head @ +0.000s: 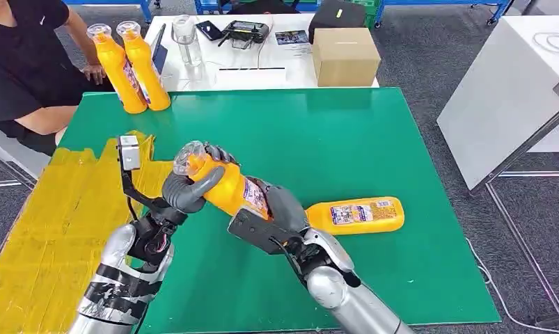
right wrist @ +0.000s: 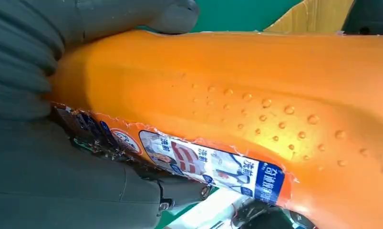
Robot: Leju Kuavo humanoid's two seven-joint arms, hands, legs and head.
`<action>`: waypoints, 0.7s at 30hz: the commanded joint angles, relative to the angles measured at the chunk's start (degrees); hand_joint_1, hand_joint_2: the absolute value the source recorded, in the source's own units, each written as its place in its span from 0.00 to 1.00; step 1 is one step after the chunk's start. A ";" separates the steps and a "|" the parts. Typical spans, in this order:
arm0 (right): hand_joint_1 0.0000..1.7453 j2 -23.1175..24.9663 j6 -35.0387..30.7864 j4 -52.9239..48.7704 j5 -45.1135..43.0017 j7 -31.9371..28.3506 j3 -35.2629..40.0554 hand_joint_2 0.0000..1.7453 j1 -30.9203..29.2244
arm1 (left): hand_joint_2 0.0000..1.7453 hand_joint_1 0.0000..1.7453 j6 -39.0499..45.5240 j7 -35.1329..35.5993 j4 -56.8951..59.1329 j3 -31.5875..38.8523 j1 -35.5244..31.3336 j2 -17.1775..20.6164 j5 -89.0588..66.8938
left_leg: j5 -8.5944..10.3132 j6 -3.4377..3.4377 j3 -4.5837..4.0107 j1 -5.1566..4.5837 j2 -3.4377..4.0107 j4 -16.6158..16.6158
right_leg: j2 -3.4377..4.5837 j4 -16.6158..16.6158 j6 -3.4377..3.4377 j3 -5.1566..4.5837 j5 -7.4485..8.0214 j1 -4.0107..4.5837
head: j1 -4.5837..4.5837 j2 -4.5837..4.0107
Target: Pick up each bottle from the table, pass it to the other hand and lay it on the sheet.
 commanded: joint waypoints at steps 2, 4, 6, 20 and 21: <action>1.00 -0.71 0.02 3.89 0.57 0.11 2.26 1.00 -1.72 | 1.00 1.00 -0.52 0.12 3.12 -0.91 -2.85 -0.72 0.56 | -0.03 -0.03 0.06 0.09 -0.07 0.02 | -0.05 -0.06 -0.06 0.12 -0.01 0.10 | 0.00 0.00; 1.00 -0.92 -0.25 3.77 1.09 0.17 2.13 1.00 -1.54 | 1.00 1.00 -0.54 0.10 3.11 -0.87 -2.77 -0.71 0.61 | -0.03 -0.03 0.07 0.09 -0.09 0.02 | -0.07 -0.06 -0.06 0.13 -0.02 0.09 | 0.00 0.00; 1.00 -1.10 -0.81 3.62 2.40 0.55 2.02 1.00 -1.35 | 1.00 1.00 -0.46 0.07 3.08 -0.71 -2.69 -0.67 0.61 | -0.03 -0.03 0.07 0.09 -0.11 0.00 | -0.09 -0.08 -0.07 0.14 -0.02 0.10 | 0.00 0.00; 0.00 -3.91 -1.65 -3.51 5.34 1.35 -2.04 0.00 0.89 | 1.00 1.00 7.78 -7.53 -1.25 1.84 -4.03 2.01 -19.82 | -0.06 -0.04 0.00 0.10 -0.07 0.08 | -0.05 -0.01 -0.08 0.07 -0.03 0.11 | 0.02 0.00; 0.00 -4.47 -1.29 -4.22 6.27 1.60 -1.87 0.00 1.03 | 1.00 1.00 8.93 -8.15 -2.42 2.56 -4.12 2.19 -22.71 | -0.07 -0.05 0.00 0.13 -0.06 0.11 | -0.04 0.00 -0.10 0.07 -0.03 0.14 | 0.00 0.00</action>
